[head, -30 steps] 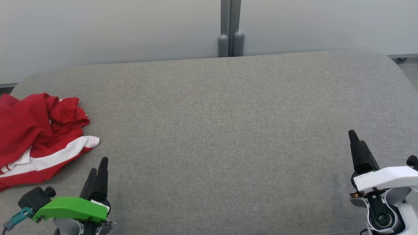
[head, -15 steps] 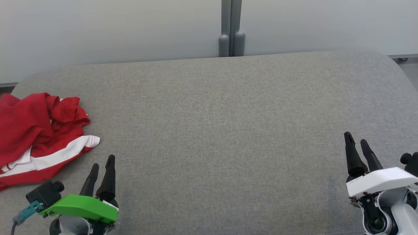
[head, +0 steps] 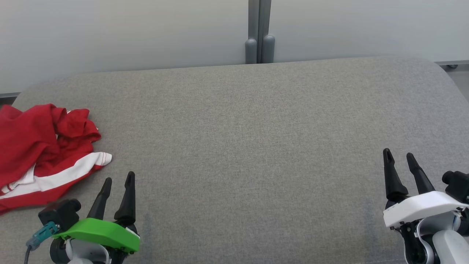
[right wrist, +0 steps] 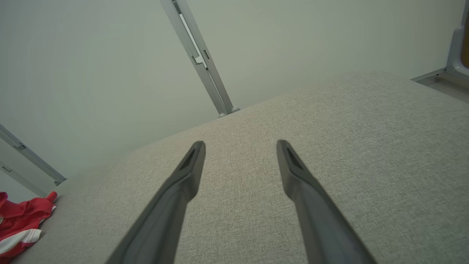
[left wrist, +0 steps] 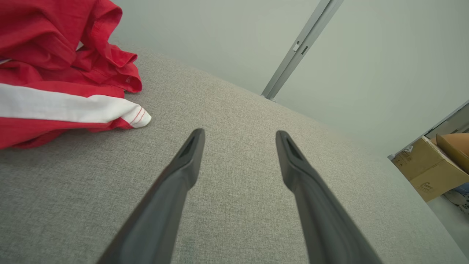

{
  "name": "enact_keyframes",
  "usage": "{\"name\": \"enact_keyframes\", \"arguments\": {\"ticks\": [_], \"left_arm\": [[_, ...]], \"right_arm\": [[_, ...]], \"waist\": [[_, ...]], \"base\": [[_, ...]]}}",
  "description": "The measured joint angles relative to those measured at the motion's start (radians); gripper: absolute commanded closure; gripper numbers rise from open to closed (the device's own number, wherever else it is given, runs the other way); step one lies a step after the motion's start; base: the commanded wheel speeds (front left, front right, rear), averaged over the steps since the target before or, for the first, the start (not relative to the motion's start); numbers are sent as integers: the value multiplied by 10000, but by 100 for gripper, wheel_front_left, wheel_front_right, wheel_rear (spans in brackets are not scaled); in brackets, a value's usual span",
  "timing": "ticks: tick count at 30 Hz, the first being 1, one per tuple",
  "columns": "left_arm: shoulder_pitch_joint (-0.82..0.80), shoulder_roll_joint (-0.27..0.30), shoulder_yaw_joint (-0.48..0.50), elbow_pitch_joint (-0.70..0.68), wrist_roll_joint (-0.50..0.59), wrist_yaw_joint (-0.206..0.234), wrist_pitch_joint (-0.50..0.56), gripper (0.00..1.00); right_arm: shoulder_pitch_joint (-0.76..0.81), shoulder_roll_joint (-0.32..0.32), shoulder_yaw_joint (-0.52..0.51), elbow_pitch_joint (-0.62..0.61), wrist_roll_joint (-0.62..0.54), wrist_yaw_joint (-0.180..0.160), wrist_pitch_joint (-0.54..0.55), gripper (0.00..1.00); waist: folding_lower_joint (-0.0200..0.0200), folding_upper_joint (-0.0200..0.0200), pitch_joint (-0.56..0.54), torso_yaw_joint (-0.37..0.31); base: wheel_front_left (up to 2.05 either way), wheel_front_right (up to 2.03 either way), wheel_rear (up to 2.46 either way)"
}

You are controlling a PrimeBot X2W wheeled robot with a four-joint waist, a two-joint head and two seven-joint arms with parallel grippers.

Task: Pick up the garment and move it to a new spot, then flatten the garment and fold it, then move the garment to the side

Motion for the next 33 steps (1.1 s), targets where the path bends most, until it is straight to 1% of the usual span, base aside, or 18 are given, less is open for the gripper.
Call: {"name": "enact_keyframes", "arguments": {"ticks": [4,5,14,33], "left_arm": [[12,21,-36,-33,552,0,-150,0],[14,25,-48,-42,673,0,-190,0],[98,109,-221,-69,1887,-4,-491,0],[167,136,-322,-75,4332,-98,-1118,0]], "right_arm": [[78,-46,84,-52,-537,-13,-169,0],[79,-56,111,-81,-681,-90,-174,0],[97,-255,268,-267,-1868,-245,-495,0],[290,-474,495,-539,-4171,-274,-1101,0]], "waist": [[0,0,1,-12],[0,0,1,-15],[0,0,13,-34],[0,0,68,-21]], "base": [[0,0,0],[0,0,0],[0,0,0],[0,0,0]]}}
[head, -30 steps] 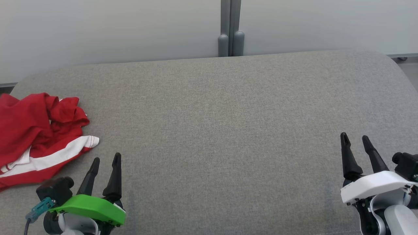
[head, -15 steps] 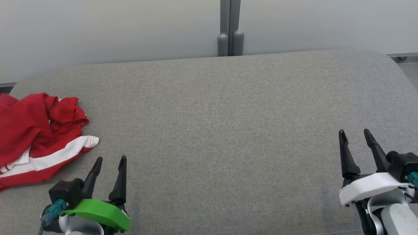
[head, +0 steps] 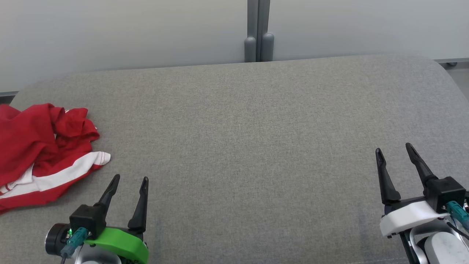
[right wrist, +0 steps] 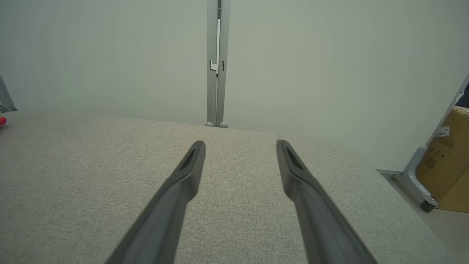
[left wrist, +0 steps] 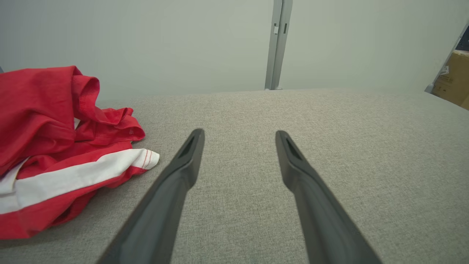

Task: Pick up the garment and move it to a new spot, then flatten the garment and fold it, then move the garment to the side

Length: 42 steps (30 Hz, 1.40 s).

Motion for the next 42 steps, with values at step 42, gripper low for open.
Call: {"name": "enact_keyframes", "arguments": {"ticks": [42], "left_arm": [[357,-207,1049,261,316,-161,-54,0]], "right_arm": [[164,230,443,2,-422,729,-86,0]], "waist": [[0,0,-143,2828]], "base": [[0,0,0]]}}
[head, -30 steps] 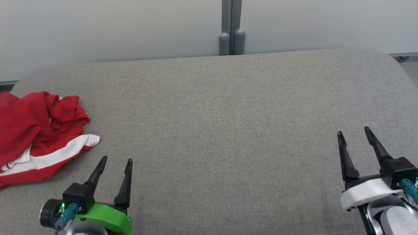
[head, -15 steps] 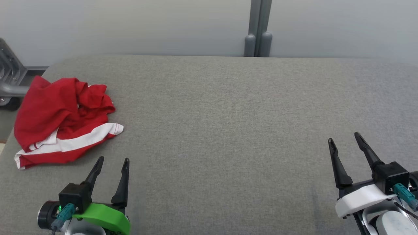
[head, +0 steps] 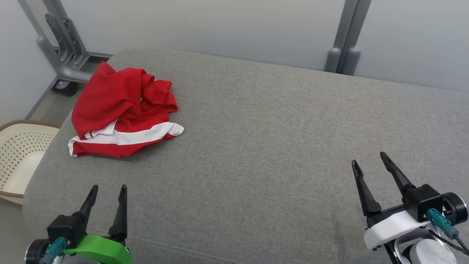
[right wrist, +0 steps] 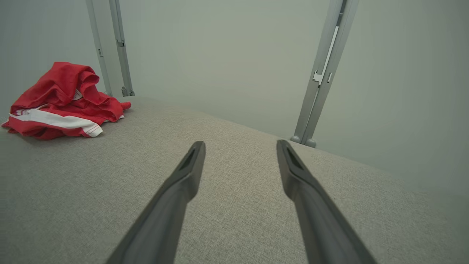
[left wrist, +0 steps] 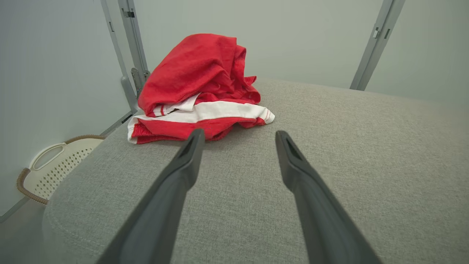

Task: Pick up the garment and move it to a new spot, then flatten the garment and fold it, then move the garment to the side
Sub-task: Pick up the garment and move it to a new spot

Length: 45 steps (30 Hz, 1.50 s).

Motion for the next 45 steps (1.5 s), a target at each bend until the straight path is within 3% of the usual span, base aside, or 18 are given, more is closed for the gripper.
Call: {"name": "enact_keyframes", "arguments": {"ticks": [11,16,25,28,37,45], "left_arm": [[-514,-44,890,236,-924,2,50,0],[-2413,-10,1450,562,-1536,251,1166,0],[-5032,671,2345,1390,-2583,832,3730,0],[-5732,1133,2529,1476,-2619,991,4452,0],[-6960,1820,3471,1764,-3641,1580,6230,0],[-7613,1910,3802,2178,-3935,1931,7225,0]], "right_arm": [[-221,15,268,-207,-280,182,0,0],[-370,-81,301,-295,-337,274,0,0],[-794,-240,531,-504,-408,481,0,0],[-1095,-332,545,-617,-422,537,-2,0],[-2230,-318,573,-951,-422,625,-2,0],[-3173,-326,299,-1122,-418,627,-2,0]], "waist": [[0,0,565,240],[0,0,1130,69],[0,0,2242,-360],[0,0,2620,-547],[0,0,3770,-1208],[0,0,4841,-1728]], "base": [[0,0,0],[0,0,0],[0,0,0],[0,0,0],[0,0,0],[0,0,0]]}}
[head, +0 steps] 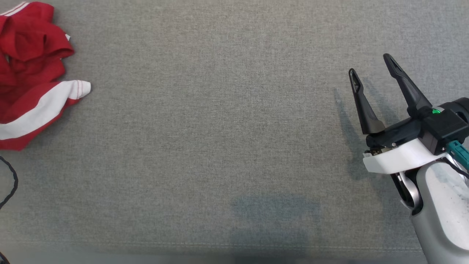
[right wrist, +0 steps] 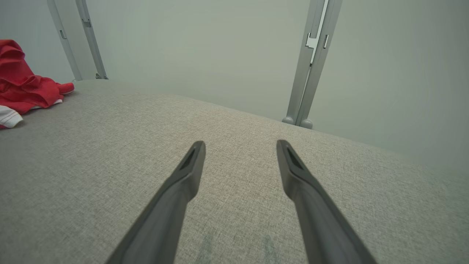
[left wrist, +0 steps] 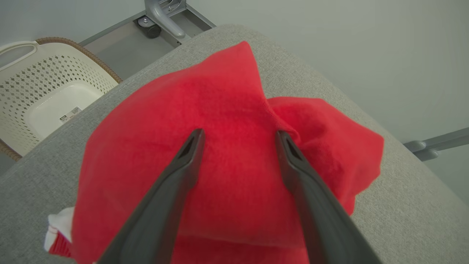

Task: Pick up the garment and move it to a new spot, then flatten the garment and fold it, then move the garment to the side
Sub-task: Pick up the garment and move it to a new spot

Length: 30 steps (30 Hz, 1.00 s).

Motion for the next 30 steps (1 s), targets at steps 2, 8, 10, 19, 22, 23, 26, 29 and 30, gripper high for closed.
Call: {"name": "enact_keyframes", "arguments": {"ticks": [2,8,10,19,22,23,26,29,30], "left_arm": [[-67,-2,-23,174,2,21,109,0],[-207,215,-215,510,290,79,263,100],[-275,334,-299,552,353,79,276,100],[-1246,1076,-936,-27,920,-232,257,100],[-1744,1127,-1354,-546,938,-692,261,100],[-1899,1089,-1536,-685,936,-851,263,100],[-2246,773,-2067,-1070,809,-1402,403,100],[-2406,77,-2591,-1538,328,-1914,696,100],[-2450,-174,-2786,-1685,169,-1996,819,100]], "right_arm": [[-168,2,-44,10,0,0,-2,0],[-316,6,-109,242,12,0,-2,0],[-319,15,-109,360,12,2,-10,0],[-354,257,-153,719,46,73,-27,0],[-354,343,-155,823,94,73,-27,0],[-354,362,-159,851,102,73,-27,0],[-354,514,-132,951,109,73,-27,0],[-355,796,-10,997,163,75,-27,0],[-355,886,0,1012,188,75,-27,0]], "waist": [[0,0,238,-108],[0,0,676,-394],[0,0,703,-459],[0,0,368,-472],[0,0,198,-484],[0,0,137,-491],[-1,0,-54,-525],[-1,0,-246,-615],[-1,0,-304,-666]], "base": [[0,0,0],[0,0,0],[0,0,0],[0,0,0],[0,0,0],[0,0,0],[0,0,0],[0,0,0],[0,0,0]]}}
